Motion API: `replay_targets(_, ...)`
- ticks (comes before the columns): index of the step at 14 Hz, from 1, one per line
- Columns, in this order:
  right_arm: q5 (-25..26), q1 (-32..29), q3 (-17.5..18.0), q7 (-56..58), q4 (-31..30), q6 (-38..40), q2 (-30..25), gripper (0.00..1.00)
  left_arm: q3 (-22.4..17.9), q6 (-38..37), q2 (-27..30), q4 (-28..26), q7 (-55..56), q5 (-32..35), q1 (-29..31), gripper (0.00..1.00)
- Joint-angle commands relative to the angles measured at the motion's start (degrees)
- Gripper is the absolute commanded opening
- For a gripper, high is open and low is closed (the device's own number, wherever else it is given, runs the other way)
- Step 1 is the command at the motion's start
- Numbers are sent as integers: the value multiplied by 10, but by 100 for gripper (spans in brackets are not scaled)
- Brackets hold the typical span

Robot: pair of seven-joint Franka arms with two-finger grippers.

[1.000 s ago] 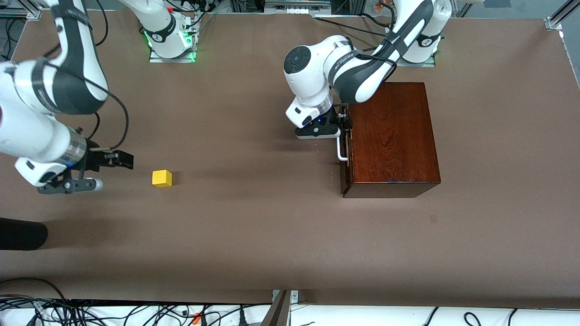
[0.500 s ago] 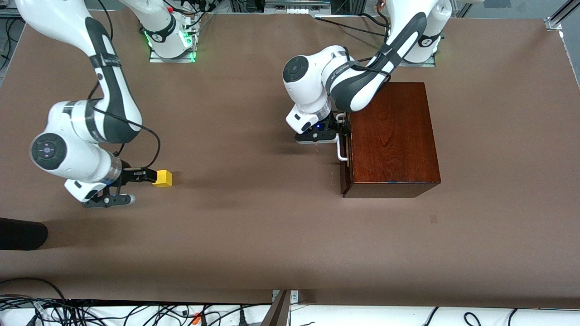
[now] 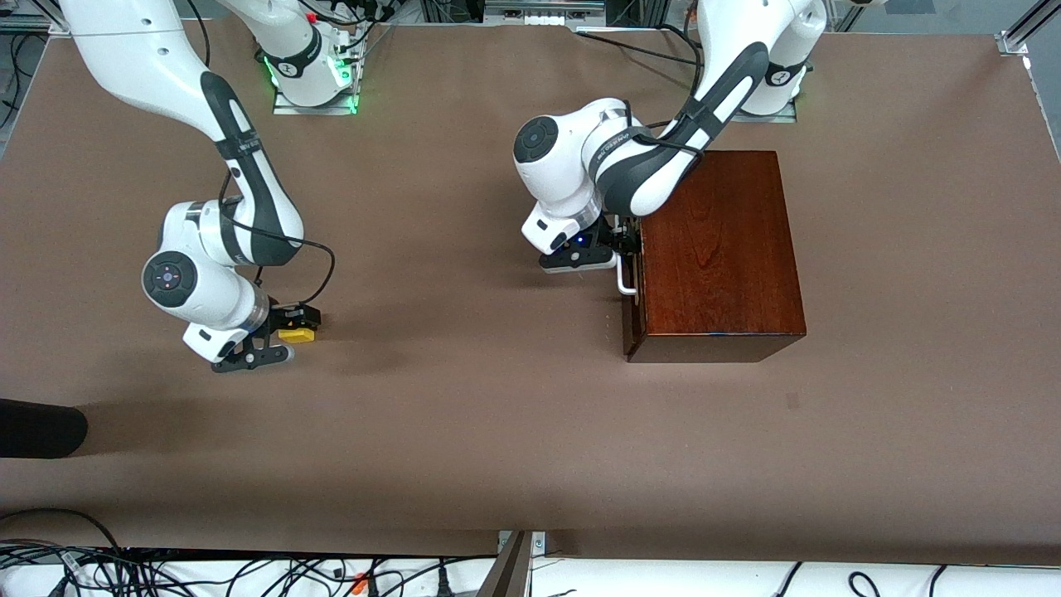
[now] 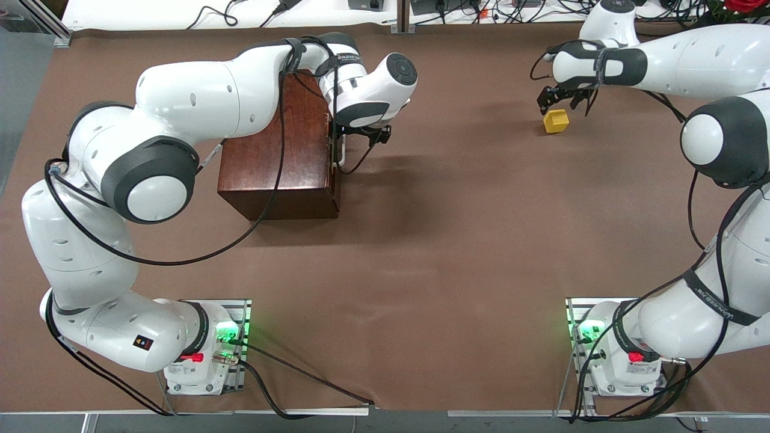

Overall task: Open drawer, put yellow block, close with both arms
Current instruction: 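Pull the drawer open with the left gripper while the right gripper lifts the cube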

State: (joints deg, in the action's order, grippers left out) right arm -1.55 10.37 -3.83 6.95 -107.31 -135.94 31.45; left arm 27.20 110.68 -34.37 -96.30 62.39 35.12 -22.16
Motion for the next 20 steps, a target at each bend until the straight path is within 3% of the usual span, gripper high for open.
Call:
replay_targets(1, -7, -2, 6, 28, -12, -19, 2, 100, 3, -6, -10, 24, 10, 17, -4, 100)
replay_targets(5, -8, -4, 6, 30, -11, -19, 2, 97, 3, -8, -35, 71, 15, 7, -25, 100)
replay_targets(11, -8, -9, 5, 41, -14, -14, 0, 67, 4, -8, -48, 85, 27, -3, -46, 100)
replay_targets(15, -9, -9, 3, 47, -12, -13, -3, 41, 3, -9, -72, 126, 28, -23, -66, 100)
replay_targets(17, -9, -8, 3, 49, -12, -13, -5, 33, 3, -9, -81, 142, 29, -30, -72, 100)
replay_targets(20, -7, -8, 2, 52, 6, 12, -18, 31, 3, -8, -89, 154, 35, -36, -79, 100)
